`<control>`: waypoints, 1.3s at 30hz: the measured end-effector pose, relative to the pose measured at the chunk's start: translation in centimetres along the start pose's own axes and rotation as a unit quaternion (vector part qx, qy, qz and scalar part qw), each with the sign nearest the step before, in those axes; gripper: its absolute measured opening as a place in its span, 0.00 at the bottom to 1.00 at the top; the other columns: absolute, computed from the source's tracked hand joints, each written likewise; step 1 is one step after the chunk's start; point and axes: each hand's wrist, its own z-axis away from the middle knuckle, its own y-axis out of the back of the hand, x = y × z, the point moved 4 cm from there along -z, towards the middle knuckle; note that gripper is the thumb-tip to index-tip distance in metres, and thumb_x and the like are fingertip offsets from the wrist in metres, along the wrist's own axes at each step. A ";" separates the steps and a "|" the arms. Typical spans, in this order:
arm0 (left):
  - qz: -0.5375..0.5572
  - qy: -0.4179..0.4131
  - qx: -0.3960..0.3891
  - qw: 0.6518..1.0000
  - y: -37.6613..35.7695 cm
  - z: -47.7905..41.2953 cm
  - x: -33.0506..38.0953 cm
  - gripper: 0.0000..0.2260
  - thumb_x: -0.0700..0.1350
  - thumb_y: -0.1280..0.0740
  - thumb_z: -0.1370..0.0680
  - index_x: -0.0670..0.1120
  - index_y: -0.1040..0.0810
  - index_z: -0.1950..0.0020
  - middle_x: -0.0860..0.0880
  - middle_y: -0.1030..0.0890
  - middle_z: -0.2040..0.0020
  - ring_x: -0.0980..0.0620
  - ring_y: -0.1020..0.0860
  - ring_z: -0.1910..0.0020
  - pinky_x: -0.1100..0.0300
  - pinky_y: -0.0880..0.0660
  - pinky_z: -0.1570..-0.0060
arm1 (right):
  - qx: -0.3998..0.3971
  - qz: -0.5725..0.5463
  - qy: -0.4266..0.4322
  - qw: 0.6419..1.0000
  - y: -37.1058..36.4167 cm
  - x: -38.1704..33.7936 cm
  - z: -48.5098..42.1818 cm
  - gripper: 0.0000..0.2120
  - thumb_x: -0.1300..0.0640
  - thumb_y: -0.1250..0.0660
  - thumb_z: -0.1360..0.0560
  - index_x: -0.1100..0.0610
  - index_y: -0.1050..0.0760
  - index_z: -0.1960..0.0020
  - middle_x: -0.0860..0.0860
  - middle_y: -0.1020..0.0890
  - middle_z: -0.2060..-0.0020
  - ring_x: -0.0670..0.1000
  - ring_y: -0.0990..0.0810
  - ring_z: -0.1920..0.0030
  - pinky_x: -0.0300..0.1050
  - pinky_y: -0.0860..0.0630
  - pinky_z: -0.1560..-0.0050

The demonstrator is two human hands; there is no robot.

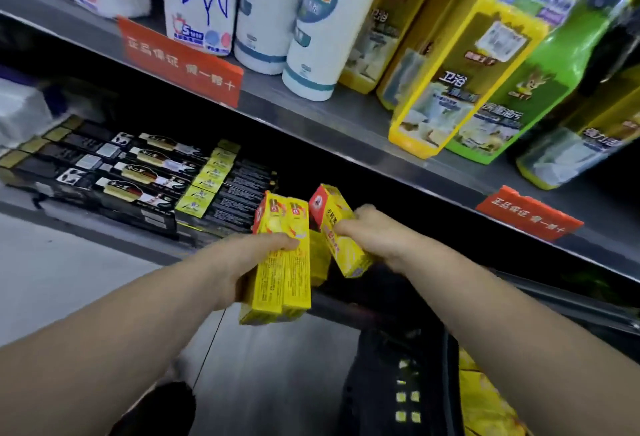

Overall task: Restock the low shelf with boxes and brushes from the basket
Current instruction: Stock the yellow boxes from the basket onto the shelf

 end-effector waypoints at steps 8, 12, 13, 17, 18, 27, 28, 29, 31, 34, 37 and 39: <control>0.006 0.037 -0.017 0.999 2.3 -3.1 -5.3 0.12 0.42 0.28 0.30 0.43 0.20 0.47 0.42 0.15 0.57 0.43 0.16 0.57 0.50 0.20 0.58 | 0.019 0.412 0.058 0.909 -3.9 1.9 -13.3 0.22 0.56 0.38 0.24 0.50 0.38 0.31 0.61 0.29 0.37 0.62 0.29 0.37 0.50 0.32 0.38; 0.011 0.044 -0.018 0.999 3.0 -4.3 -5.7 0.13 0.43 0.28 0.30 0.42 0.20 0.46 0.40 0.15 0.54 0.40 0.18 0.51 0.43 0.22 0.47 | -0.058 0.352 0.060 0.932 -6.7 3.9 -16.2 0.23 0.54 0.43 0.21 0.46 0.41 0.27 0.61 0.34 0.32 0.62 0.34 0.34 0.50 0.35 0.36; 0.011 0.045 -0.022 0.999 2.9 -4.5 -5.7 0.13 0.43 0.28 0.30 0.42 0.20 0.47 0.40 0.15 0.54 0.40 0.18 0.51 0.42 0.23 0.47 | -0.072 0.332 0.068 0.938 -7.0 4.0 -16.5 0.23 0.54 0.44 0.20 0.46 0.42 0.26 0.60 0.34 0.32 0.61 0.32 0.34 0.49 0.34 0.37; 0.013 0.038 -0.039 0.998 1.9 -5.1 -5.5 0.14 0.44 0.28 0.30 0.44 0.20 0.46 0.42 0.15 0.53 0.42 0.18 0.50 0.43 0.24 0.44 | -0.105 0.270 0.072 0.954 -7.2 4.1 -16.4 0.23 0.53 0.47 0.18 0.49 0.45 0.24 0.56 0.33 0.30 0.56 0.30 0.35 0.43 0.32 0.40; 0.015 0.034 -0.042 0.998 1.6 -5.2 -5.4 0.14 0.45 0.28 0.29 0.44 0.20 0.45 0.42 0.15 0.53 0.42 0.18 0.50 0.43 0.24 0.44 | -0.110 0.274 0.071 0.953 -7.3 4.2 -16.2 0.23 0.53 0.47 0.18 0.49 0.47 0.24 0.56 0.35 0.29 0.56 0.31 0.33 0.44 0.33 0.38; 0.073 -0.043 -0.047 0.995 -1.3 -7.0 -2.6 0.14 0.44 0.29 0.27 0.44 0.22 0.43 0.43 0.16 0.48 0.44 0.18 0.49 0.49 0.23 0.50 | -0.044 0.422 0.064 0.903 -2.9 -0.7 -8.9 0.14 0.66 0.43 0.24 0.65 0.24 0.42 0.62 0.20 0.45 0.57 0.22 0.50 0.45 0.26 0.56; 0.076 -0.053 -0.039 0.995 -1.5 -7.2 -2.3 0.14 0.44 0.29 0.27 0.45 0.22 0.42 0.44 0.16 0.49 0.45 0.18 0.49 0.50 0.23 0.52 | -0.055 0.302 0.039 0.951 -2.4 -0.5 -7.5 0.15 0.67 0.44 0.25 0.65 0.25 0.42 0.61 0.20 0.46 0.57 0.21 0.49 0.45 0.26 0.56; 0.081 -0.060 -0.035 0.994 -1.7 -7.3 -2.1 0.14 0.45 0.29 0.27 0.45 0.22 0.42 0.44 0.16 0.49 0.45 0.18 0.49 0.51 0.23 0.53 | -0.096 0.166 0.009 0.981 -2.2 -0.1 -5.8 0.15 0.67 0.44 0.25 0.63 0.26 0.41 0.60 0.19 0.47 0.56 0.21 0.48 0.45 0.25 0.55; 0.095 -0.068 -0.037 0.993 -2.3 -7.4 -1.9 0.14 0.46 0.29 0.27 0.46 0.22 0.42 0.44 0.16 0.50 0.45 0.18 0.50 0.52 0.23 0.55 | -0.232 -0.049 -0.033 0.971 -2.7 0.4 -2.9 0.14 0.69 0.42 0.25 0.58 0.27 0.44 0.55 0.18 0.51 0.54 0.19 0.48 0.46 0.22 0.52; 0.121 -0.076 -0.057 0.988 -3.1 -7.5 -1.9 0.14 0.47 0.30 0.26 0.45 0.21 0.41 0.44 0.16 0.49 0.45 0.17 0.51 0.51 0.21 0.53 | -0.252 -0.090 -0.005 0.964 -2.9 0.9 -1.9 0.12 0.64 0.31 0.28 0.52 0.28 0.48 0.50 0.16 0.56 0.49 0.17 0.52 0.47 0.20 0.51; 0.140 -0.079 -0.059 0.985 -3.4 -7.8 -2.2 0.16 0.48 0.31 0.26 0.45 0.22 0.40 0.43 0.17 0.47 0.44 0.18 0.48 0.48 0.22 0.47 | -0.224 -0.058 -0.009 0.973 -2.5 1.3 -3.3 0.13 0.62 0.29 0.29 0.53 0.29 0.49 0.52 0.16 0.56 0.50 0.17 0.54 0.46 0.20 0.54; 0.144 -0.069 -0.039 0.986 -3.3 -8.2 -2.9 0.16 0.50 0.32 0.25 0.45 0.22 0.40 0.43 0.17 0.47 0.44 0.19 0.48 0.47 0.23 0.47 | -0.180 -0.002 -0.009 0.984 -2.0 0.9 -4.9 0.08 0.62 0.32 0.27 0.58 0.27 0.49 0.54 0.18 0.57 0.52 0.18 0.57 0.46 0.21 0.55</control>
